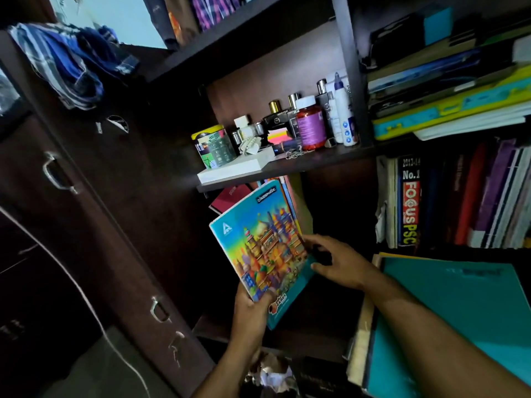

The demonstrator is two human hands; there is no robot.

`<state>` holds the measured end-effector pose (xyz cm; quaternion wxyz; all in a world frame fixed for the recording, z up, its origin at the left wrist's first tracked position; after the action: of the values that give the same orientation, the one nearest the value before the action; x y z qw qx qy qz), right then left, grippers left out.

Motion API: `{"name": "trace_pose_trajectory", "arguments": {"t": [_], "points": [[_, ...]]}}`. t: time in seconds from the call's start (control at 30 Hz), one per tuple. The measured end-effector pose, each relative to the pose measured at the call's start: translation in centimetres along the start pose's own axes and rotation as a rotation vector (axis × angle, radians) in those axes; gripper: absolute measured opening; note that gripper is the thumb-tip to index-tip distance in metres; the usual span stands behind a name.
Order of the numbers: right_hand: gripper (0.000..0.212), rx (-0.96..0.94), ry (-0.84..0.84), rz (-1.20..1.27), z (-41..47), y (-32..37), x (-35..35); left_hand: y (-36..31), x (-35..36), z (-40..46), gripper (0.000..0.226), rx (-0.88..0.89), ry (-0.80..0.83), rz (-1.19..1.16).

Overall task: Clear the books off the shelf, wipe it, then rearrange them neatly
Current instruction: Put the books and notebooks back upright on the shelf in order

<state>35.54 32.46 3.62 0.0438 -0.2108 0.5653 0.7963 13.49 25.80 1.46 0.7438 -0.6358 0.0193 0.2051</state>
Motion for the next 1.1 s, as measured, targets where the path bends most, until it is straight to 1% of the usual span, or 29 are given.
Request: {"name": "trace_pose_trajectory", "arguments": {"t": [0.1, 0.23, 0.33, 0.4, 0.47, 0.53, 0.6, 0.7, 0.77, 0.83, 0.93, 1.1], "points": [[0.061, 0.034, 0.032, -0.060, -0.1, -0.2, 0.3, -0.4, -1.1, 0.2, 0.035, 0.019, -0.047, -0.035], [0.056, 0.128, -0.016, -0.102, 0.2, -1.1, 0.1, -1.0, -1.3, -0.2, 0.037, 0.089, -0.138, 0.100], [0.063, 0.259, -0.056, -0.121, 1.1, -1.4, -0.9, -1.9, -1.0, -0.5, 0.033, 0.143, -0.160, 0.166], [0.069, 0.322, -0.030, -0.126, 1.8, -0.3, -1.1, -2.1, -0.8, -0.8, 0.031, 0.174, -0.141, 0.201], [0.067, 0.300, -0.028, -0.117, 3.0, 1.1, -1.1, -1.8, -0.7, -0.9, 0.025, 0.184, -0.125, 0.233], [0.062, 0.256, -0.081, -0.138, 4.1, 2.0, -0.9, -1.6, -0.5, -0.8, 0.024, 0.173, -0.112, 0.252], [0.059, 0.209, -0.153, -0.163, 4.7, 1.7, -0.6, -1.4, -0.3, -0.7, 0.024, 0.168, -0.095, 0.272], [0.050, 0.130, -0.205, -0.154, 5.1, 0.7, 0.1, -0.9, -0.2, -0.3, 0.015, 0.150, -0.086, 0.256], [0.049, 0.099, -0.236, -0.154, 5.3, 0.3, -0.2, -0.8, -0.1, -0.2, 0.018, 0.146, -0.079, 0.261], [0.047, 0.091, -0.230, -0.115, 5.6, -0.1, -0.6, -0.6, 0.0, -0.2, 0.017, 0.132, -0.071, 0.268], [0.039, 0.097, -0.237, -0.045, 5.5, -0.3, -1.0, -1.6, 0.2, -0.6, 0.020, 0.153, -0.049, 0.258], [0.032, 0.090, -0.251, -0.071, 5.4, -0.1, -1.1, -2.3, 0.5, -1.1, 0.027, 0.165, -0.039, 0.210]]}}
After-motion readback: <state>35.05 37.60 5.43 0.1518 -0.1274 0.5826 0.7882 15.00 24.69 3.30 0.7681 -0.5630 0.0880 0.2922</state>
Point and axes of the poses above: each hand's wrist, its own z-axis towards the middle knuckle, its own x-axis out of the palm, y = z × x, the point moved 7 cm from there along z, towards the middle knuckle, and after that the axes turned 10 degrees about z, right-handed, at the moved point
